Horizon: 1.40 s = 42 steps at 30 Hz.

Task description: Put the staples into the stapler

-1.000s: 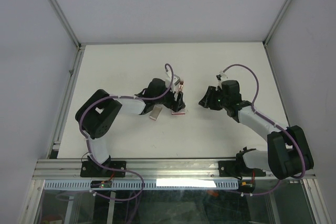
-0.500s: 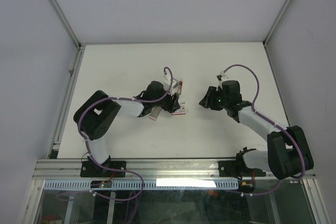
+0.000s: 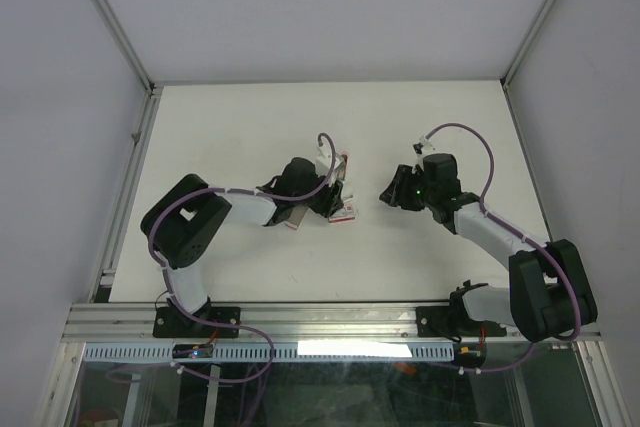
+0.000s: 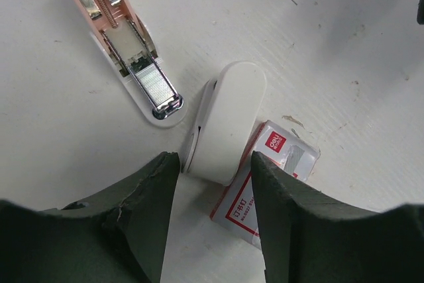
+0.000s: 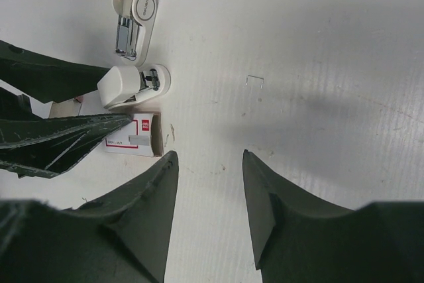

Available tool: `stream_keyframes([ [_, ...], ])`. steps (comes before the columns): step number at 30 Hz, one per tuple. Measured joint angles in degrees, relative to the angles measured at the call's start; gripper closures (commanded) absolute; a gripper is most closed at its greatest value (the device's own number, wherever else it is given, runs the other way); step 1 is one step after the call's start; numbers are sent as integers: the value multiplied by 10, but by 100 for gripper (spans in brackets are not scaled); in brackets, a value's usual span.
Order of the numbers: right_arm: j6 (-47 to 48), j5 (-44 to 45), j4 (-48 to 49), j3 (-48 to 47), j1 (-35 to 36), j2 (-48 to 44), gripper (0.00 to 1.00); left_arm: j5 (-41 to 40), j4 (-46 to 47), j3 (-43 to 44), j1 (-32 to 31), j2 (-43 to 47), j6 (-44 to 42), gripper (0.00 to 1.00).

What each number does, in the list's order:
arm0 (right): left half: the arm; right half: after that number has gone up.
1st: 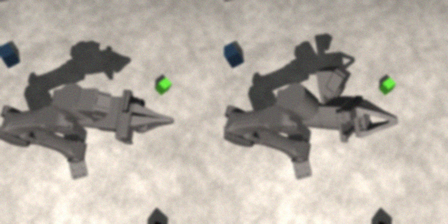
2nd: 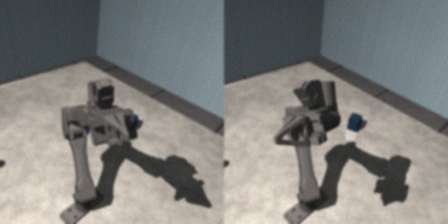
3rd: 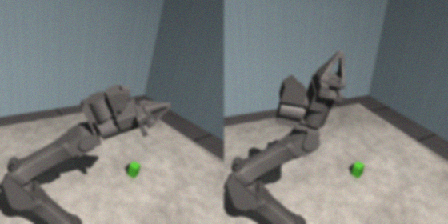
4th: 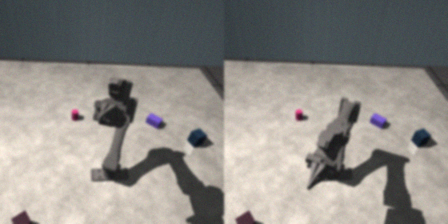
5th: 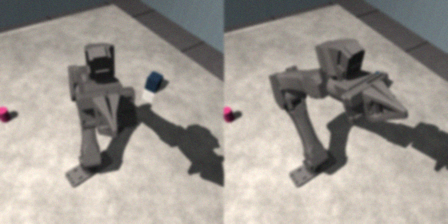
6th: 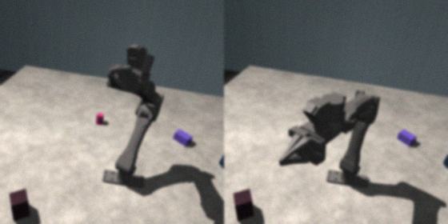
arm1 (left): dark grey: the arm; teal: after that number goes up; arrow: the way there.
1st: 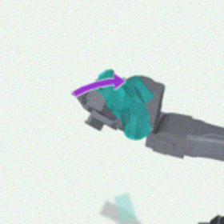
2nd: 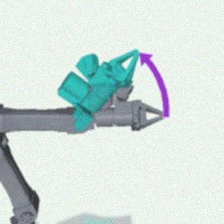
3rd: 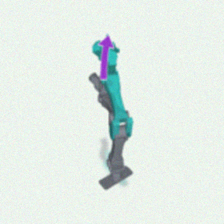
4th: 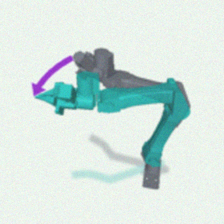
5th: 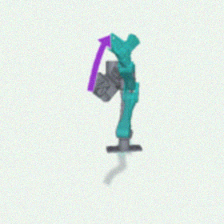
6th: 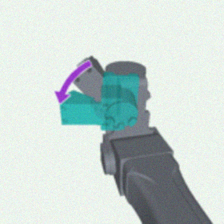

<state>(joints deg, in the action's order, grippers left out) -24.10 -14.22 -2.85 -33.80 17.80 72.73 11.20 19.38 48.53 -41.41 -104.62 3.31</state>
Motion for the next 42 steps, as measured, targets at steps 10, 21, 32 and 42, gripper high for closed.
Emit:
stream_keyframes([
  [10, 0, 0, 0, 0, -2, 0, 52, -32, 0, 8, -18, -3, -39, 76],
  [21, -81, -78, 7, 0, -11, -1, 17, -66, 3, -12, -45, 17, -59, 100],
  [32, -231, -174, 86, 30, -11, -12, 6, -67, 32, -49, -79, 118, -42, 100],
  [42, -285, -216, 144, 36, -11, -7, 10, -61, 38, -52, -91, 128, -37, 100],
])
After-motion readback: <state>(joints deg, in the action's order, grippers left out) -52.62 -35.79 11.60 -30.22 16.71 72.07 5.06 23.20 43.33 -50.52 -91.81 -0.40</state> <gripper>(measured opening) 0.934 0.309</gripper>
